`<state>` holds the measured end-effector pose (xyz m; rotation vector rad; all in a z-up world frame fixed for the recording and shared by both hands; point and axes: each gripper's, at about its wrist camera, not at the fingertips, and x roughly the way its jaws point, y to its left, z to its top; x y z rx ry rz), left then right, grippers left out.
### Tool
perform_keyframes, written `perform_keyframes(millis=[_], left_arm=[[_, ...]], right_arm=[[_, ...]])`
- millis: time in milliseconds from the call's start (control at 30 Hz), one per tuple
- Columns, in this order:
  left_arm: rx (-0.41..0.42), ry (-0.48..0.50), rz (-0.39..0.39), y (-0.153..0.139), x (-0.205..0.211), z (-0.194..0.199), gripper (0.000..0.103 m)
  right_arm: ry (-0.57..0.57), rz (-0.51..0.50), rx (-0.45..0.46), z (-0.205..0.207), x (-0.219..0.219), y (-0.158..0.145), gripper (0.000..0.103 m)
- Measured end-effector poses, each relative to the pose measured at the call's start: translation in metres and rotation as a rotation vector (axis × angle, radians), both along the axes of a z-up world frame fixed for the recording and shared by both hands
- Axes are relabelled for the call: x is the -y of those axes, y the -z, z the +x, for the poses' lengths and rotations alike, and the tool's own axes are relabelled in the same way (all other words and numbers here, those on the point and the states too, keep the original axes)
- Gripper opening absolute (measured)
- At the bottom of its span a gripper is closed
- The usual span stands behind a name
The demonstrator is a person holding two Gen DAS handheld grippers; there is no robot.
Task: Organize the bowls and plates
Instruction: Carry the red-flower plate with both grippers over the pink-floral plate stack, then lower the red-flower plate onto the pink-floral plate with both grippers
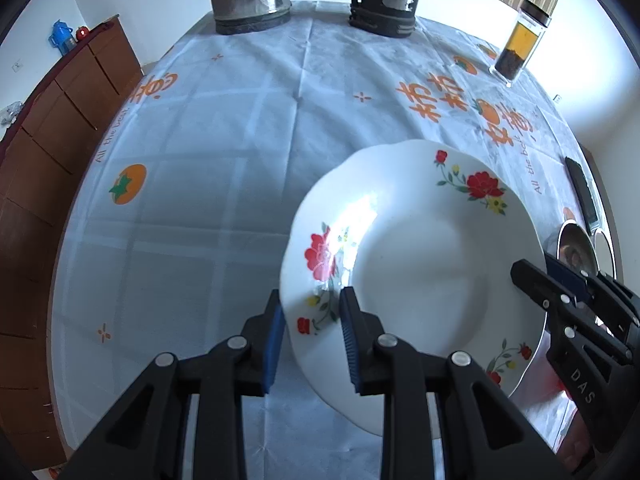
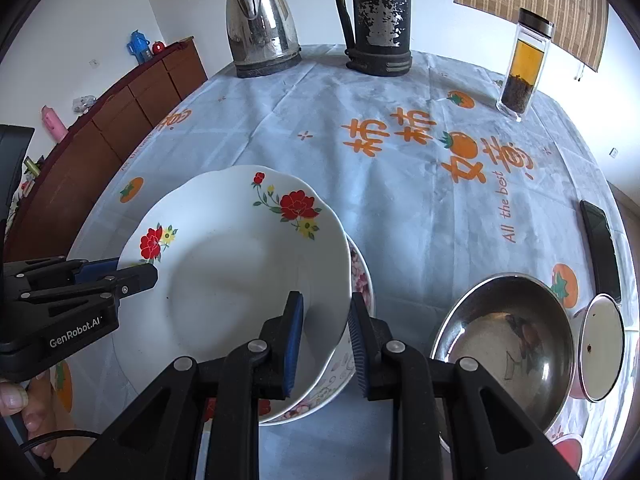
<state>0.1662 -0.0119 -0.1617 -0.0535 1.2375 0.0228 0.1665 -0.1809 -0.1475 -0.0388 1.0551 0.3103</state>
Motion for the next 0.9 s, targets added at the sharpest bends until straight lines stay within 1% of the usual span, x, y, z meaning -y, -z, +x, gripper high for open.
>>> perform_keyframes(millis=[567, 900], left_arm=[[-0.019, 0.041, -0.003, 0.013, 0.015, 0.009, 0.025], [-0.006, 0.054, 0.02, 0.013, 0.018, 0.009, 0.025]], right_arm=[[0.038, -0.011, -0.028, 0.003, 0.015, 0.013, 0.025], [0.041, -0.01, -0.035, 0.004, 0.016, 0.017, 0.025]])
